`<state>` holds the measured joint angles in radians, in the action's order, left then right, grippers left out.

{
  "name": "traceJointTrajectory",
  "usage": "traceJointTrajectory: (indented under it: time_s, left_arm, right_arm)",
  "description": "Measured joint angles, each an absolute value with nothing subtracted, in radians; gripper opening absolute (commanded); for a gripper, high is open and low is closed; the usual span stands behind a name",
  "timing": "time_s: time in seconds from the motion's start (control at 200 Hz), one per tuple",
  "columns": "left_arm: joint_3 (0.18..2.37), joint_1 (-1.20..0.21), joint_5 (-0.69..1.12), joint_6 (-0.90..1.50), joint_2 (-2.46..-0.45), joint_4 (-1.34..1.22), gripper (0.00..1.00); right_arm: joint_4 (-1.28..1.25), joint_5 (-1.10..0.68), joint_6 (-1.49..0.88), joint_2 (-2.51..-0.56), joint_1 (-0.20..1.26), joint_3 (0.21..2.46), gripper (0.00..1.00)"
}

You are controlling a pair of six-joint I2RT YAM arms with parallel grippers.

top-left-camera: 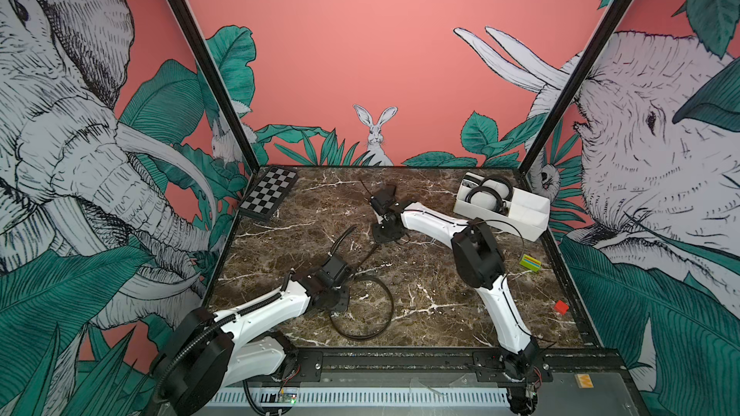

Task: Place the belts into the storage roll
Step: Roll the belt at the center of the board.

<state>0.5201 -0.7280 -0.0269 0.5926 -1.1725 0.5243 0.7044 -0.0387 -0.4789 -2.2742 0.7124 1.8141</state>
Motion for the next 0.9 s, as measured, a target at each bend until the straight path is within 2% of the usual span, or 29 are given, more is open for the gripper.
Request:
traceJointTrajectory:
  time_s: [0.065,0.185,0.325,0.47,0.595,0.695,0.83,0.9]
  left_arm:
    - [0.533,-0.728,-0.025,0.581,-1.202,0.522,0.28]
    - [0.584,-0.728,-0.002,0.546,-1.274,0.521,0.38]
    - [0.678,-0.735,0.014,0.493,-1.293,0.535,0.54]
    - [0.772,-0.735,0.010,0.459,-1.219,0.575,0.67]
    - [0.818,-0.739,0.053,0.457,-1.188,0.580,0.67]
    - [0.865,-0.770,0.087,0.398,-1.266,0.601,0.68]
    - [0.920,-0.826,0.092,0.254,-1.372,0.647,0.84]
    - [0.943,-0.836,0.097,0.172,-1.395,0.669,0.88]
  right_arm:
    - [0.682,-0.032,-0.480,-2.215,0.685,1.717,0.47]
    - [0.644,-0.020,-0.481,-2.136,0.653,1.586,0.50]
    - [0.643,-0.018,-0.474,-2.132,0.645,1.582,0.51]
    - [0.650,-0.018,-0.464,-2.142,0.645,1.598,0.51]
    - [0.651,-0.019,-0.459,-2.146,0.645,1.603,0.51]
    - [0.651,-0.019,-0.456,-2.146,0.645,1.603,0.51]
    - [0.650,-0.019,-0.446,-2.146,0.645,1.603,0.51]
    - [0.650,-0.019,-0.440,-2.146,0.645,1.603,0.51]
